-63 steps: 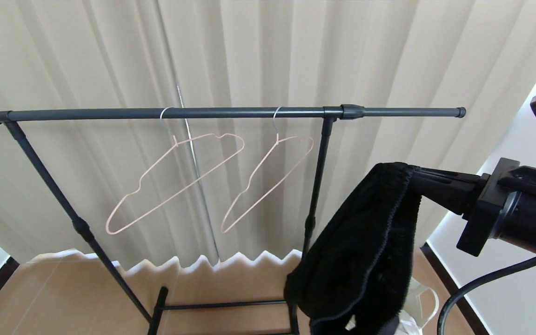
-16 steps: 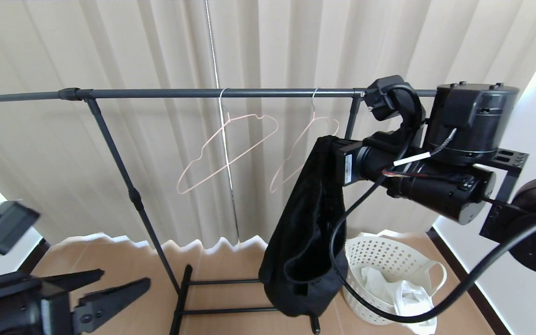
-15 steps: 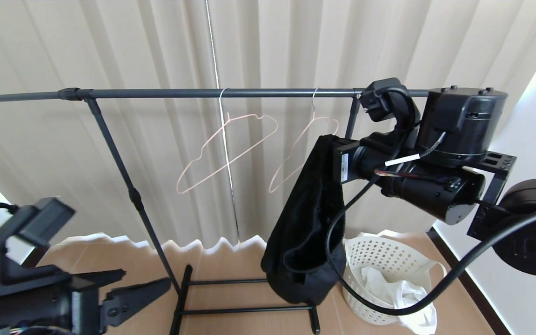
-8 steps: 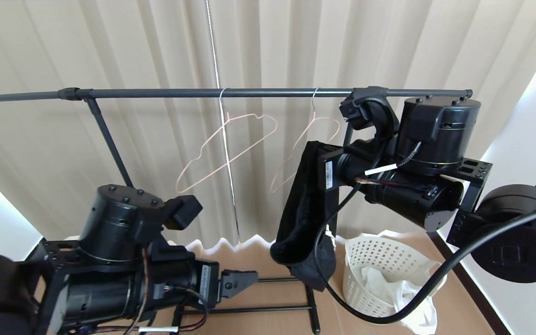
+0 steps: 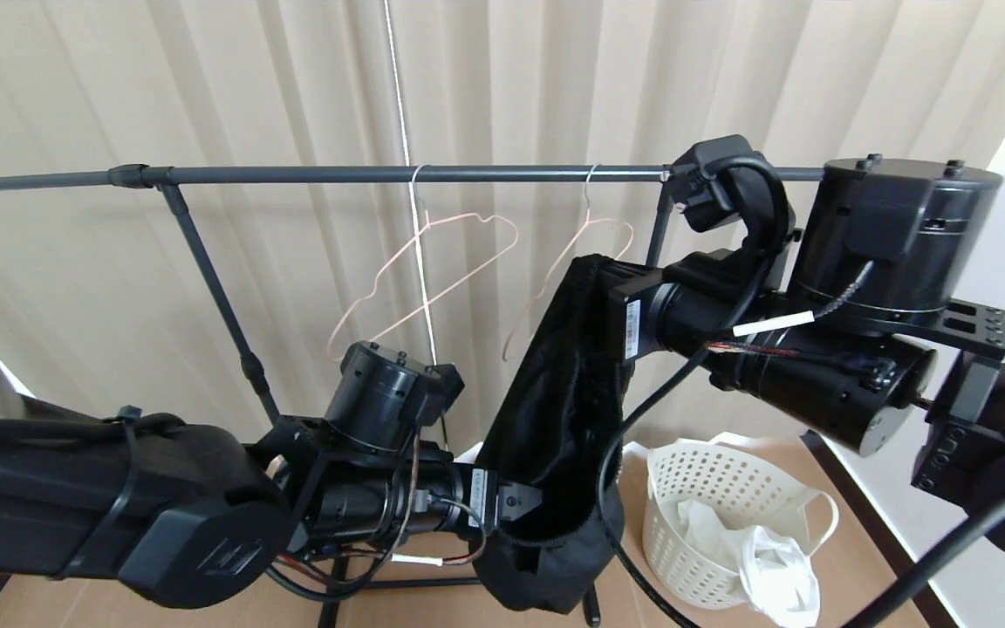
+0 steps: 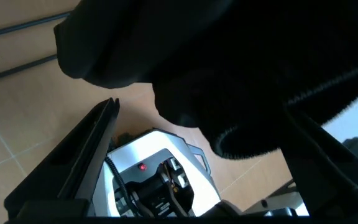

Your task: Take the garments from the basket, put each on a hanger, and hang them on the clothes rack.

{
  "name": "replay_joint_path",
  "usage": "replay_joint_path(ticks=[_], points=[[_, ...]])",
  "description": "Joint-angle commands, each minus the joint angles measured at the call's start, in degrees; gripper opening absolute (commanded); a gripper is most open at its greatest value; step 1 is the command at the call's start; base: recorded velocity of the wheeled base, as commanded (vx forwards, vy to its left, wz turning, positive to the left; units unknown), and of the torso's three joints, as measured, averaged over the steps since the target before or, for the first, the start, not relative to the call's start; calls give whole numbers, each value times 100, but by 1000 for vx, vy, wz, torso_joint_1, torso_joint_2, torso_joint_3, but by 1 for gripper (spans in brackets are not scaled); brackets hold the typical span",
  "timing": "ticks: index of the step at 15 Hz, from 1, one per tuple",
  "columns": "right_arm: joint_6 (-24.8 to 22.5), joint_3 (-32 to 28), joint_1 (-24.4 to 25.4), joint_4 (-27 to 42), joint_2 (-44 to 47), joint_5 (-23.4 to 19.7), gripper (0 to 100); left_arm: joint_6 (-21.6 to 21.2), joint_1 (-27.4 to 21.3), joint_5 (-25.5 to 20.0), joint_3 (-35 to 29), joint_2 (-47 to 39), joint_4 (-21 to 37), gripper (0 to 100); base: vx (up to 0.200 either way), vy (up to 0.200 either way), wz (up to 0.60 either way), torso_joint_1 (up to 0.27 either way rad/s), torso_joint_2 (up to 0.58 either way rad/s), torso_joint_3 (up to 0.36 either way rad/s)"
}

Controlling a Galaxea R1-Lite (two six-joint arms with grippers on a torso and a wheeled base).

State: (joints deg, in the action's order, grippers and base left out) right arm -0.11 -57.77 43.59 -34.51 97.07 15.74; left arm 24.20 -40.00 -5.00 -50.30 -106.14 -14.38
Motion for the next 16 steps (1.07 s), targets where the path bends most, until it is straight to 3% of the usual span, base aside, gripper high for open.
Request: replay_joint_path(ticks=[1, 7, 8, 11, 13, 14, 16], points=[[-7, 126, 264, 50, -444, 8, 0, 6, 9, 52, -129, -381, -82, 100, 0, 0, 0, 0, 0, 0], [-15, 284, 264, 111, -901, 43, 0, 41, -17, 465, 169, -293, -354, 100, 0, 0, 0, 0, 0, 0], [-15, 328, 202, 103, -927, 43, 0, 41, -17, 509, 205, -223, -354, 0, 0, 0, 0, 0, 0, 0], [-24, 530, -281, 146, -1006, 52, 0, 15, -17, 676, 407, 384, -346, 0, 0, 0, 0, 0, 0, 0], [-77, 609, -501, 577, -1059, 96, 0, 6, -17, 860, 398, 604, -328, 0, 0, 0, 0, 0, 0, 0], [-86, 627, -562, 1535, -1200, 70, 0, -73, 1, 992, 310, 823, -302, 0, 0, 0, 0, 0, 0, 0], [-68, 627, -694, 2335, -1200, 8, 0, -231, 45, 992, -15, 999, -117, 0, 0, 0, 0, 0, 0, 0]])
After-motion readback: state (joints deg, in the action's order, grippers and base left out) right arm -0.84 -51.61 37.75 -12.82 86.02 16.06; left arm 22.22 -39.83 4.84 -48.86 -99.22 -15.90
